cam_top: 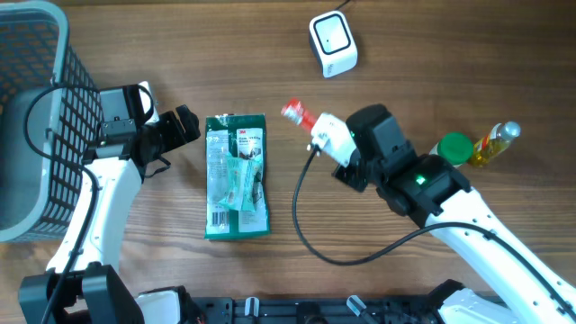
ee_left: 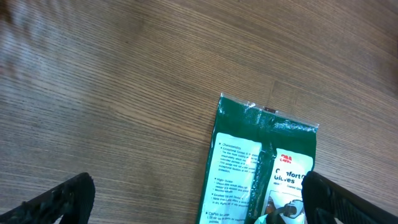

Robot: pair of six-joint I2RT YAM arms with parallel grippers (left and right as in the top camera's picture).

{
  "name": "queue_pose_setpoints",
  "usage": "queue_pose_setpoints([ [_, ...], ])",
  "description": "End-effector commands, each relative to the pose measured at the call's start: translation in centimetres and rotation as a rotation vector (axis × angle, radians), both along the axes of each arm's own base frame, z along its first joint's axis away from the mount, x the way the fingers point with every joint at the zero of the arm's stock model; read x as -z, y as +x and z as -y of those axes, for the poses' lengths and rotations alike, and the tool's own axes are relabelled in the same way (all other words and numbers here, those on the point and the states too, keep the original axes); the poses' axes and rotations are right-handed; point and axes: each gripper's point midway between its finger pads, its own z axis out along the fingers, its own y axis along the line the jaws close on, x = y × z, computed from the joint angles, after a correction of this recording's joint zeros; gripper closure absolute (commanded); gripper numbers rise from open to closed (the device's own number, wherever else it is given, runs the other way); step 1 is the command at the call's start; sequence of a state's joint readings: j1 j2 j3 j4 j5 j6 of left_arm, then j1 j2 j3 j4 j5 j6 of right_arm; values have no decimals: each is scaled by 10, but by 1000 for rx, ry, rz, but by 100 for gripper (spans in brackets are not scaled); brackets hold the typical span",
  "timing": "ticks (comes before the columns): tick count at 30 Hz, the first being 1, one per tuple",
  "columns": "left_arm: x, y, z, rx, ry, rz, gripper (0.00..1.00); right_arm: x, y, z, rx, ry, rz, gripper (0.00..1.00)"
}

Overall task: Scan the item barcode
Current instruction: 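Lift the stick up to the white scanner with the right gripper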

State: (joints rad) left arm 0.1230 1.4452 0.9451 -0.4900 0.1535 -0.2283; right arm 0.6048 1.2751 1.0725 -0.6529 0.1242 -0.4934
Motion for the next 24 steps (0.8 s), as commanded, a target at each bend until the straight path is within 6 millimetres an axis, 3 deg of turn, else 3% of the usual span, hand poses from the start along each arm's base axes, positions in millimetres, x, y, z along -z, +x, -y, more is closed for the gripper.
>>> queue_pose_setpoints([
  [1,-4,2,-3,8,17,12,0,-82,47,38,177,-166,325,96],
  [5,-3,2,-3,8,17,12,0,-117,68,57,224,-354,499,96],
  [7,-3,2,-3,8,17,12,0,-122,79,67,251,-498,544,96],
  [10,-4,2,-3,8,17,12,0,-112,101,72,289,-693,562,96],
  [16,-3,2,-3,8,17,12,0,-62,150,64,364,-1007,556,96],
  [21,-4,2,-3,8,17,12,0,-20,178,49,386,-1095,587,96],
  [24,-4,2,-3,8,17,12,0,20,186,44,334,-1169,552,96],
])
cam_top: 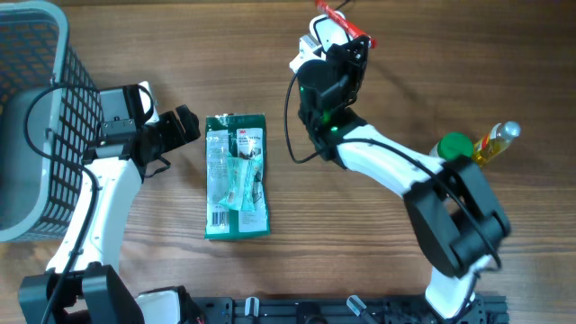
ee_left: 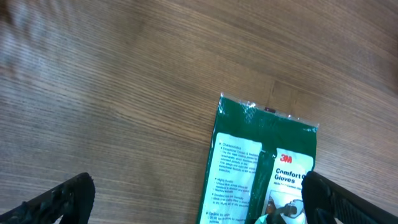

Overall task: Scan the item barcode
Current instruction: 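Lift the stick up to the white scanner with the right gripper, then carry the stick right and set it down near the jar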

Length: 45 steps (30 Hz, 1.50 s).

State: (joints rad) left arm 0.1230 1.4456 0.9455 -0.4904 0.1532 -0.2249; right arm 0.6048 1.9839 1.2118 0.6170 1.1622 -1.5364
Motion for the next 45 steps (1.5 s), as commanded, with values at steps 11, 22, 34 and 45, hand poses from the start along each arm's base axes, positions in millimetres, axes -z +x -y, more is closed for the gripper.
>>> queue_pose_setpoints([
  [11,-3,2,-3,5,15,12,0,107,13,2,1,-142,-195,96],
  [22,-3,2,-3,5,15,12,0,143,7,-12,-107,-179,-360,96],
  [34,-3,2,-3,5,15,12,0,20,-1,-6,-55,244,4,96],
  [45,-3,2,-3,5,15,12,0,38,-130,-2,97,1106,-370,96],
])
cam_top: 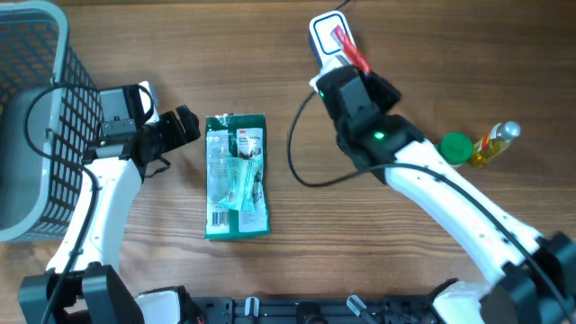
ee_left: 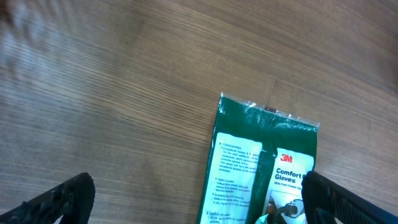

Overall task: Scan the item barcode
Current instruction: 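Carry the stick right and set it down near the jar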

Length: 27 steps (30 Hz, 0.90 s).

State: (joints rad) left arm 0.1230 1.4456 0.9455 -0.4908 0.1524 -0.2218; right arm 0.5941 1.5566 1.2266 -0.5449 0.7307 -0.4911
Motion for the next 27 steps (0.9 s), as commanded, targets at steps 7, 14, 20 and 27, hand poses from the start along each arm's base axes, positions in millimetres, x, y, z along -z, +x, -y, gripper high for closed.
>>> queue_pose_setpoints([
  [7,-4,2,-3,3,13,13,0,111,-127,22,550,490,-473,92],
  [14,-4,2,-3,3,13,13,0,160,-150,36,568,453,-507,82],
  [20,-3,2,-3,3,13,12,0,177,-136,26,535,547,-435,41],
  [27,-4,2,-3,3,13,13,0,173,-99,-12,476,771,-343,74],
])
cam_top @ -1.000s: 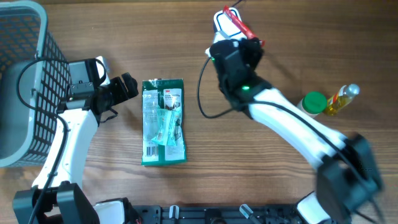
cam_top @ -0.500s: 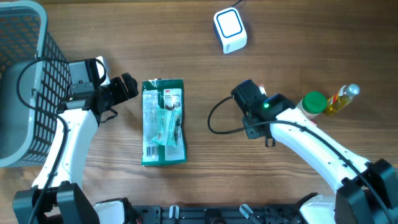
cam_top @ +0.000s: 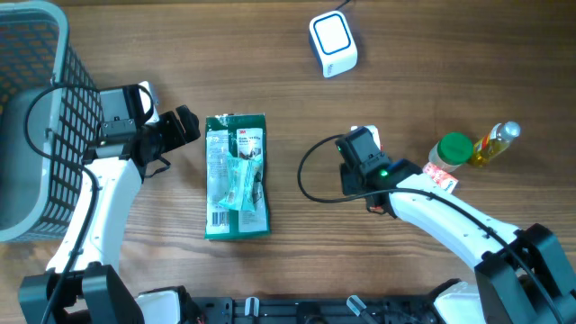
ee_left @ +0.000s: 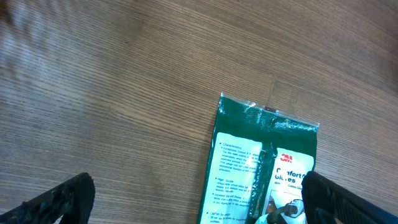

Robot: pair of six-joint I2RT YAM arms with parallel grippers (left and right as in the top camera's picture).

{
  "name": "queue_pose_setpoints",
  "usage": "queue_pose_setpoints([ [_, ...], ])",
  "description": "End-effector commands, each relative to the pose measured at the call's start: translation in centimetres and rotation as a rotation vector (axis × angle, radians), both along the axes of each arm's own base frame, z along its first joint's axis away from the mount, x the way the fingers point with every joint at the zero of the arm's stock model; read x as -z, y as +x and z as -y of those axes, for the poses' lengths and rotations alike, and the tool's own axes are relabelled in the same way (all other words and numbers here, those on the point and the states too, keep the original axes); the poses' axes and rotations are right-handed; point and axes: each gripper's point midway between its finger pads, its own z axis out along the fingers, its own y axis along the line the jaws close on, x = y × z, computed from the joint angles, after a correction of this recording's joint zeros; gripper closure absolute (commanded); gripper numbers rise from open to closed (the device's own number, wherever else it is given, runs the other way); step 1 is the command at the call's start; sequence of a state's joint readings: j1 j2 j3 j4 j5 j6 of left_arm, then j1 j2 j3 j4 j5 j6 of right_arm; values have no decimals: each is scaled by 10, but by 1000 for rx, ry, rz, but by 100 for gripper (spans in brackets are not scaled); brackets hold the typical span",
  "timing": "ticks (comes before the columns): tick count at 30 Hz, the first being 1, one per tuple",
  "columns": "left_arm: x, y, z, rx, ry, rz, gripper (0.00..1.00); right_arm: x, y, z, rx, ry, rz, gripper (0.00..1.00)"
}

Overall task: Scan the item barcode
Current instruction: 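Carry the stick right and set it down near the jar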

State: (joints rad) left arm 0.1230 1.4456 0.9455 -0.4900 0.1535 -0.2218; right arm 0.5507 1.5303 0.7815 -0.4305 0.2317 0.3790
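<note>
The white scanner (cam_top: 333, 43) stands at the far edge of the table. A small white and red item (cam_top: 442, 177) lies beside the green-capped bottle (cam_top: 454, 148), apart from my right gripper (cam_top: 364, 137). That gripper's fingers are hidden under the wrist. A green pack of gloves (cam_top: 236, 175) lies flat at centre left, its top end also in the left wrist view (ee_left: 264, 165). My left gripper (cam_top: 186, 126) hovers open at the pack's top left corner, with nothing between its fingertips (ee_left: 68, 196).
A grey wire basket (cam_top: 36, 117) fills the left edge. A yellow bottle (cam_top: 495, 144) lies to the right of the green-capped one. A black cable (cam_top: 306, 184) loops on the table left of my right wrist.
My right gripper was over the scanner, holding the red and white item. It is now at mid table on the right, and the item lies beside the green-capped bottle. The left arm has not moved.
My right gripper first held the red and white item at mid table, right of the glove pack. It then held it at the far edge, then directly over the scanner. Now the item rests by the green-capped bottle. The left gripper stayed open by the pack throughout.
</note>
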Motion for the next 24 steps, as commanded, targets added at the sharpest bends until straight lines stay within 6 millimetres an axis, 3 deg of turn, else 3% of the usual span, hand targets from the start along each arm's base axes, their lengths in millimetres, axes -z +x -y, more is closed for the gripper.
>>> queue_pose_setpoints([
  [1,-3,2,-3,2,13,11,0,5,1,-3,19,22,-6,81],
  [5,-3,2,-3,2,13,11,0,11,2,-2,18,9,-13,89],
  [9,-3,2,-3,2,13,11,0,32,0,2,28,-30,-55,91],
  [15,-3,2,-3,2,13,11,0,72,-11,37,245,-119,-140,96],
  [19,-3,2,-3,2,14,12,0,76,-11,68,340,-134,-181,95],
  [22,-3,2,-3,2,13,11,0,76,-14,80,363,-146,-207,96],
  [24,-3,2,-3,2,14,12,0,78,-17,78,292,-143,-239,96],
])
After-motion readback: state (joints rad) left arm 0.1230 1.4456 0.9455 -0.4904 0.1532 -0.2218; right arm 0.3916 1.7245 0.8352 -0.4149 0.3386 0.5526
